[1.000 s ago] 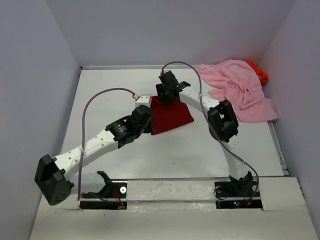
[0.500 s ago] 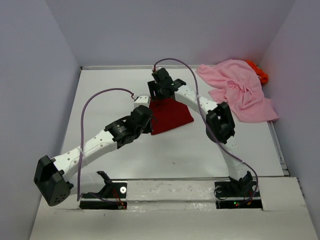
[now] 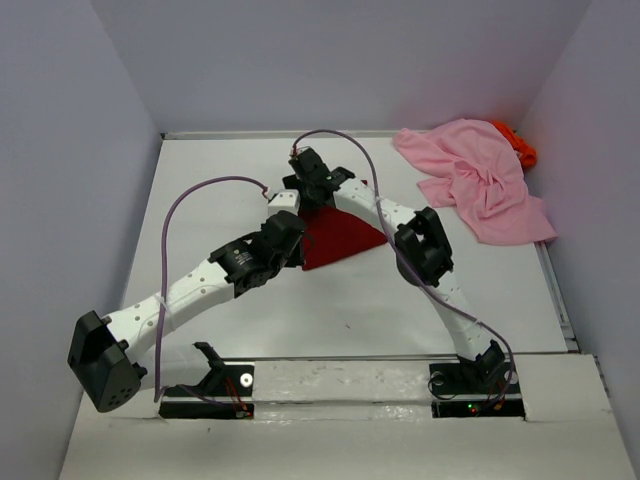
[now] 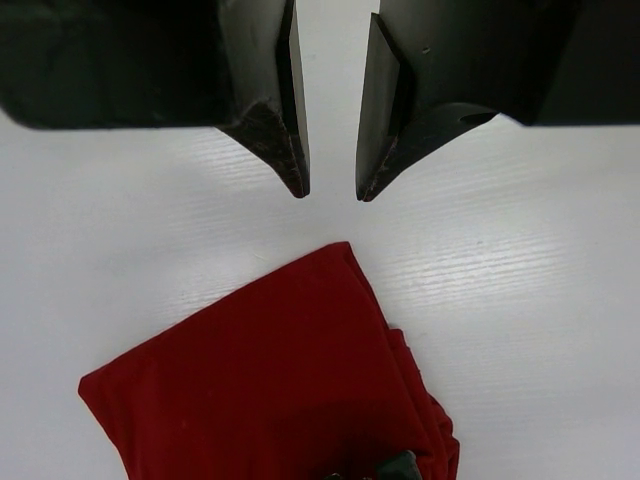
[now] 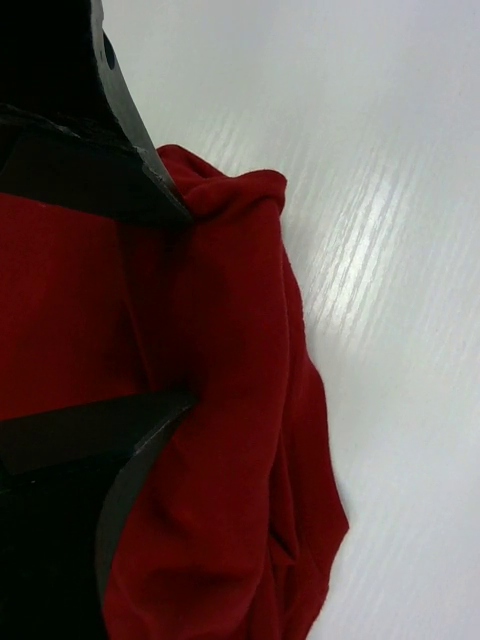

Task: Fold and stack the t-shirts
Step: Fold the tshirt, then neatly place the folded tshirt to the corner

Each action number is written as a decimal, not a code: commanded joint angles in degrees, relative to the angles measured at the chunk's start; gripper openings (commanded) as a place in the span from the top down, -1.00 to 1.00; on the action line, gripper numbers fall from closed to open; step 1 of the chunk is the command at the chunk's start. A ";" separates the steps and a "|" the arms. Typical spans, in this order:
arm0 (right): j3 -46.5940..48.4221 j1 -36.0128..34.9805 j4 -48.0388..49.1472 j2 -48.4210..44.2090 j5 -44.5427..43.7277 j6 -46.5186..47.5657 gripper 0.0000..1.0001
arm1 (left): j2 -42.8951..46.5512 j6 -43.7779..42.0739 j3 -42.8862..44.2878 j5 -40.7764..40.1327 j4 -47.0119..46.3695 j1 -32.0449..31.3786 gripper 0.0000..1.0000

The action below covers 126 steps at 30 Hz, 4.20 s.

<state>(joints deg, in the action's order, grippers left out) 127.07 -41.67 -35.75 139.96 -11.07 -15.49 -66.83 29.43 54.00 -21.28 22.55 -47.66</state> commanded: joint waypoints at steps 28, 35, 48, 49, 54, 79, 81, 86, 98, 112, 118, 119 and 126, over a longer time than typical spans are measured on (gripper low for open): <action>-25.27 -1.05 4.28 -20.24 -6.59 -0.16 -0.45 | 1.71 -2.27 0.41 -4.74 -1.71 0.72 0.29; -39.25 -1.04 8.41 -28.60 -4.66 -2.09 -0.45 | -2.08 -3.24 1.37 -5.18 -2.59 1.52 0.29; -32.77 -1.04 10.97 -17.45 -3.70 -1.04 -0.44 | -8.05 -3.33 -1.17 -3.07 -5.76 3.01 0.30; -31.89 -0.52 10.18 -16.92 -3.70 -1.21 -0.45 | -8.49 -3.41 -1.26 -2.98 -5.76 3.27 0.30; -34.24 0.01 9.91 -17.08 -3.87 -1.83 -0.45 | -10.16 -4.64 -1.53 -0.96 -7.25 7.92 0.30; -45.06 2.30 10.79 -32.73 -0.27 -1.83 -0.43 | -15.26 -5.17 -1.17 3.96 -9.10 11.89 0.30; -45.33 1.43 10.61 -33.52 0.00 -2.00 -0.43 | -16.22 -4.65 -1.26 4.23 -9.27 11.89 0.30; -45.59 -0.95 9.73 -33.70 0.35 -2.09 -0.43 | -14.92 -4.29 -1.88 3.97 -9.36 11.89 0.30; -46.99 -7.20 8.24 -29.57 -2.46 0.81 -0.42 | -10.69 -5.00 -0.21 3.87 -6.55 12.68 0.30; -45.42 -10.88 6.92 -27.55 -0.80 2.21 -0.41 | -12.19 -5.08 0.23 5.90 -7.52 13.12 0.30; -42.43 -11.94 6.30 -25.36 -0.53 2.39 -0.42 | -11.57 -5.08 -0.47 5.72 -7.69 13.21 0.30; -42.17 -11.94 6.22 -25.09 -0.53 2.74 -0.42 | -11.40 -5.17 -0.65 5.72 -7.52 13.29 0.30; -39.88 -11.94 5.78 -23.07 -2.20 3.71 -0.42 | -8.94 -5.17 -1.26 5.81 -7.17 13.38 0.29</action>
<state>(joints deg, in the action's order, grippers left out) 83.88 -53.32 -29.93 115.98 -12.05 -13.17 -79.07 24.67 52.84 -15.49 15.66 -34.59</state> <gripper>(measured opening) 0.710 0.350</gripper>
